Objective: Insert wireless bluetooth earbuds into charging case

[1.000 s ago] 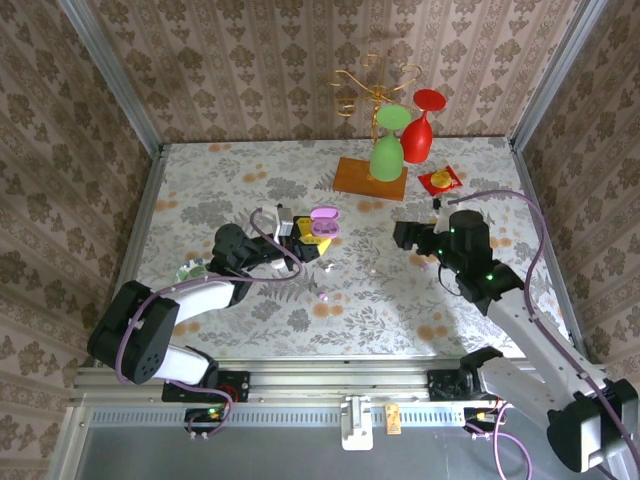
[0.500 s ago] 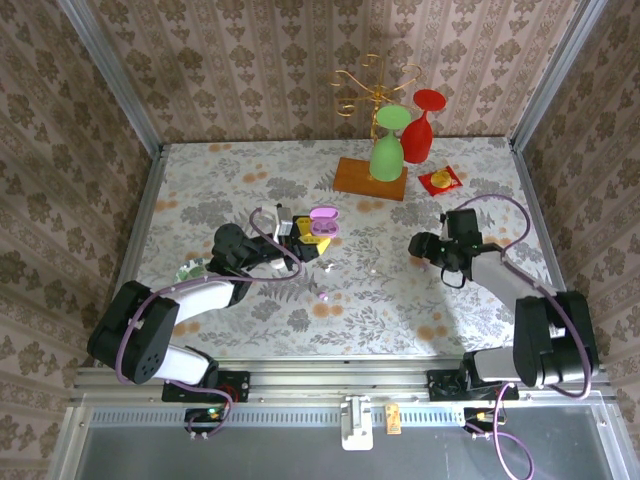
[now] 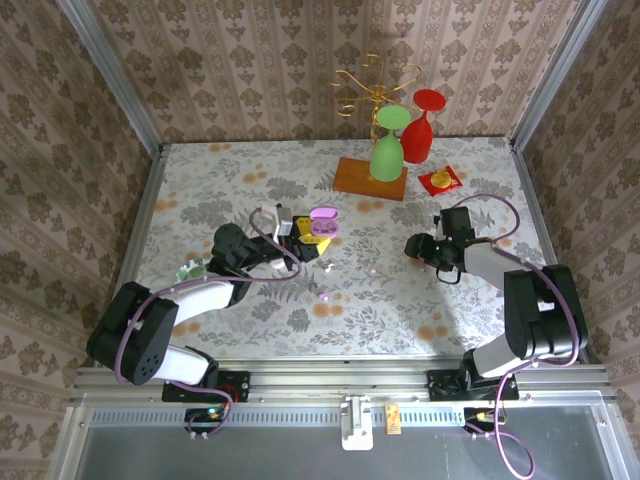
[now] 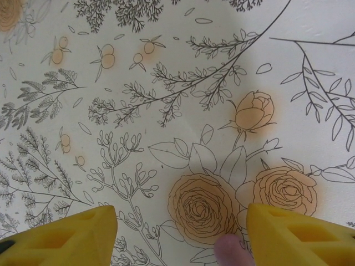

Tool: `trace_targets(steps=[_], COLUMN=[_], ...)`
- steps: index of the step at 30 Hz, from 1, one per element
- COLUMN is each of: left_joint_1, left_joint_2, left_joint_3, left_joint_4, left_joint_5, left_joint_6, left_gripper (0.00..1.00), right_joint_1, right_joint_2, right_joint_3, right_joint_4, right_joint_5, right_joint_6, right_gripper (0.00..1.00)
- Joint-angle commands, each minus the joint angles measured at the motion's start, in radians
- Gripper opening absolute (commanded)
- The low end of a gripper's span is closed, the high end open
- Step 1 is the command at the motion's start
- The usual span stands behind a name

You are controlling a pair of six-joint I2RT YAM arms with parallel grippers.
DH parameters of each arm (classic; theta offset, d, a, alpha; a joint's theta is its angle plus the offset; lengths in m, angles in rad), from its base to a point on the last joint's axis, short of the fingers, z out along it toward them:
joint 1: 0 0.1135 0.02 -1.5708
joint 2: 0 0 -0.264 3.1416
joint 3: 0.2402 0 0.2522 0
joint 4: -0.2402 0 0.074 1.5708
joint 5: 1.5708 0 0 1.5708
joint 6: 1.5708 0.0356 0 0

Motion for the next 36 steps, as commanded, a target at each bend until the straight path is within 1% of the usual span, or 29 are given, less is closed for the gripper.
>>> trace_targets(steps=[1, 13, 16, 17, 25, 32, 36], left_joint_1=[-0.007, -0.018, -0.021, -0.021, -0.026, -0.027, -0.028], left_joint_2=[0.002, 0.009, 0.009, 0.009, 0.010, 0.012, 0.011], left_joint_3=[0.019, 0.022, 0.022, 0.022, 0.021, 0.020, 0.019], left_joint_4=[0.040, 0.045, 0.045, 0.045, 0.043, 0.043, 0.043], left_joint_5=[0.025, 0.026, 0.025, 0.024, 0.020, 0.018, 0.019], left_joint_6=[0.005, 0.003, 0.002, 0.002, 0.005, 0.006, 0.006], left_gripper=[0.30, 0.30, 0.30, 0.30, 0.30, 0.30, 0.30], right_joint_1=[-0.006, -0.006, -0.005, -0.006, -0.007, -0.007, -0.008], right_joint_2=[0.004, -0.046, -0.050, -0.051, -0.036, -0.018, -0.002], right_joint_3=[-0.019, -0.074, -0.079, -0.078, -0.073, -0.067, -0.053], right_joint_4=[-0.003, -0.032, -0.019, -0.016, -0.011, -0.015, -0.022], right_joint_5=[-0.024, -0.032, -0.054, -0.058, -0.057, -0.039, -0.035], right_joint_6=[-0.010, -0.038, -0.039, -0.038, -0.038, -0.039, -0.040], right_gripper=[0.63, 0.58, 0.52, 0.48, 0.36, 0.32, 0.28])
